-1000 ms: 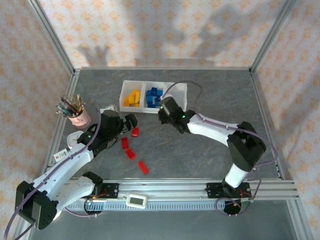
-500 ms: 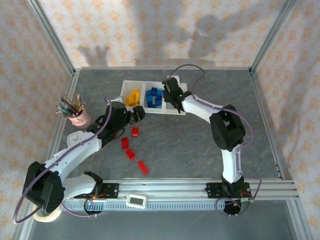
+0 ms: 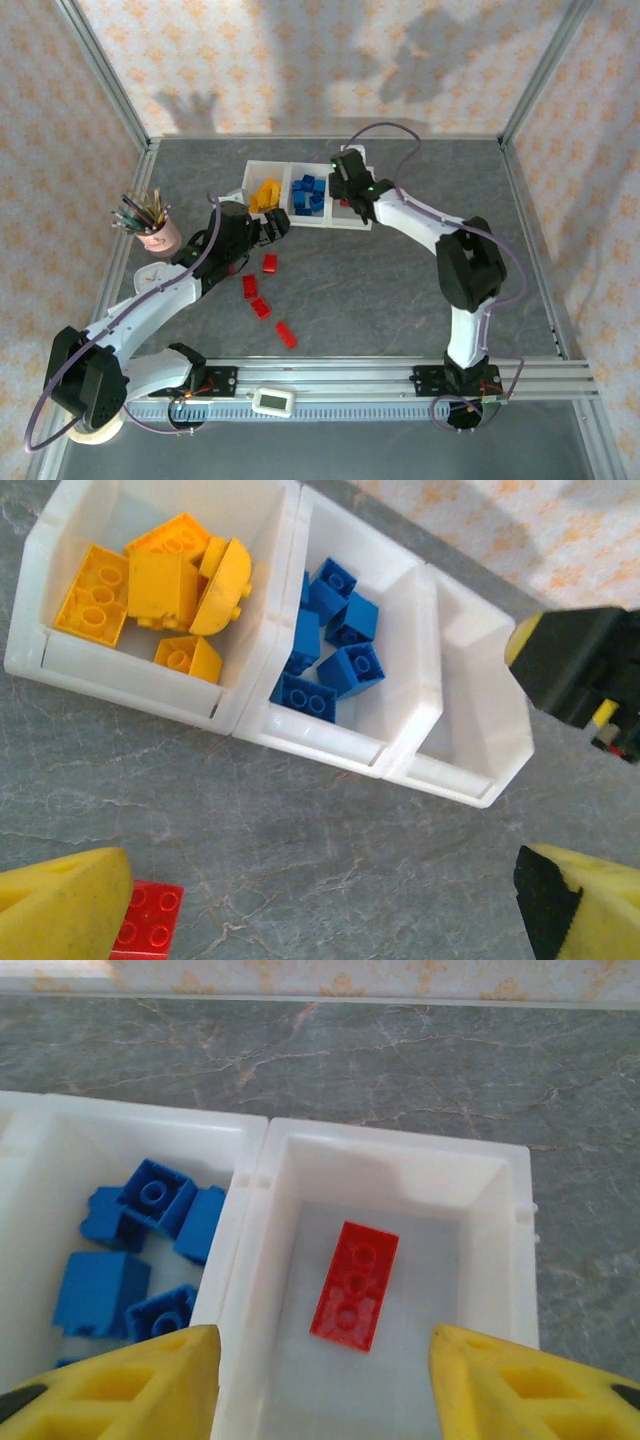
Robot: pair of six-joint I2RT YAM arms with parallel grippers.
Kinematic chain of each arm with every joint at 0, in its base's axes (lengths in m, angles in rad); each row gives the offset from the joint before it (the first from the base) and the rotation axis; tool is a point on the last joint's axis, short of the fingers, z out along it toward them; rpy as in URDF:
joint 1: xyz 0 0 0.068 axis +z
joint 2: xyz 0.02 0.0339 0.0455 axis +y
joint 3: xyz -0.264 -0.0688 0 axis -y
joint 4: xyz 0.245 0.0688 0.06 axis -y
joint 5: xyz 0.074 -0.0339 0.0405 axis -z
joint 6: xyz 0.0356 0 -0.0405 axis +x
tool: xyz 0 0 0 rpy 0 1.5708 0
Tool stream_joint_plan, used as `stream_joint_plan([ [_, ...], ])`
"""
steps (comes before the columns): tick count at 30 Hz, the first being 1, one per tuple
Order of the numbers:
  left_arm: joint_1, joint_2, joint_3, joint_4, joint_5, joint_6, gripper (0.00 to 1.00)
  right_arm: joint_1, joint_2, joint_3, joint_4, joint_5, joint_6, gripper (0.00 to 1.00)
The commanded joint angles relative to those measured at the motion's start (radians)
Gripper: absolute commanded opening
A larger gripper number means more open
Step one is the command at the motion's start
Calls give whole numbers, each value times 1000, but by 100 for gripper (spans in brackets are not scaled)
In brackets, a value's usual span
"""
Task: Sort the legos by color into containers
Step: Place the lego in the container.
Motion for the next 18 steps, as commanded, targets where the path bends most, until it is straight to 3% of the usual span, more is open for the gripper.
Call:
stream_joint_plan([
  [1,9,-73,4,-48,-55,20,99,63,-102,-79,1,-27,52,58],
  [10,12,-263,-61,-198,-147,-17,99,262,-179,-225,45,-46,202,67],
  [18,12,-396,-116,-315,-206,-73,99,410,-60,-204,87,-29,315,78],
])
